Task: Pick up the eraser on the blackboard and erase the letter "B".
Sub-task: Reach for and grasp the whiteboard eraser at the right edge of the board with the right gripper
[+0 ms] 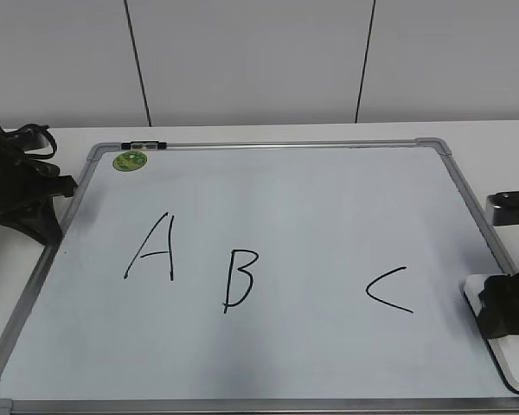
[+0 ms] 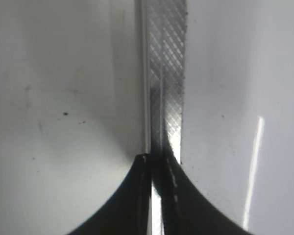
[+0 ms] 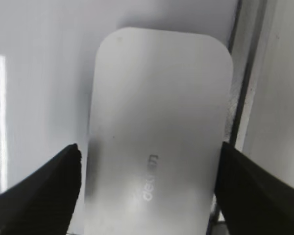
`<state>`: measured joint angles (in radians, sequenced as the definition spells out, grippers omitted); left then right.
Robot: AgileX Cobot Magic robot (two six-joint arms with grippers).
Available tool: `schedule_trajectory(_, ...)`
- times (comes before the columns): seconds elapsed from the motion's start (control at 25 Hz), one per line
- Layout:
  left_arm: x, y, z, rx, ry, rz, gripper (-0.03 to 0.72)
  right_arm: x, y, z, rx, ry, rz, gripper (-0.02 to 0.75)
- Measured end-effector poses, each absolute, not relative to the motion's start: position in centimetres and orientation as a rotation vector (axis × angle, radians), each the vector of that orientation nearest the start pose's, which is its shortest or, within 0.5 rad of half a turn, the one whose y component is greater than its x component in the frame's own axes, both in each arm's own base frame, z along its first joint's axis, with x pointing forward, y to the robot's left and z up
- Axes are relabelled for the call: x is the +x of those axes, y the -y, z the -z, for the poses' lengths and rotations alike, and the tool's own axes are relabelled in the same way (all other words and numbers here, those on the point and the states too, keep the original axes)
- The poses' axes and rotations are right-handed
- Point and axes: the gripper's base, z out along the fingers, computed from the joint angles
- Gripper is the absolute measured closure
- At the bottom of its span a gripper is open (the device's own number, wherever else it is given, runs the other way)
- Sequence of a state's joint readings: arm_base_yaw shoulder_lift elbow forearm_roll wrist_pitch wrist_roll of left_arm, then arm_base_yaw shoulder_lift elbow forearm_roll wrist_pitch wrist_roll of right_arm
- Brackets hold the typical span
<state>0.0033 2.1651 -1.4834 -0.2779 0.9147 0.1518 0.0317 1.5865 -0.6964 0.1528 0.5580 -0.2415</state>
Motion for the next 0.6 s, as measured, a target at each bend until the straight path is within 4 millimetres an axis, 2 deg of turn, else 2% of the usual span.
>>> schedule_trajectory(0.12, 41.73, 1.84, -12.46, -0.023, -3.045, 0.336, 0.666, 25.28, -1.52, -15.04, -0.224, -2.914, -0.103, 0.185)
schedule_trajectory(0.6, 41.73, 1.85, -12.46, -0.024, -3.044, 0.338, 0.666, 26.02, -1.64, -15.91, -0.243, -2.962, -0.122, 0.2)
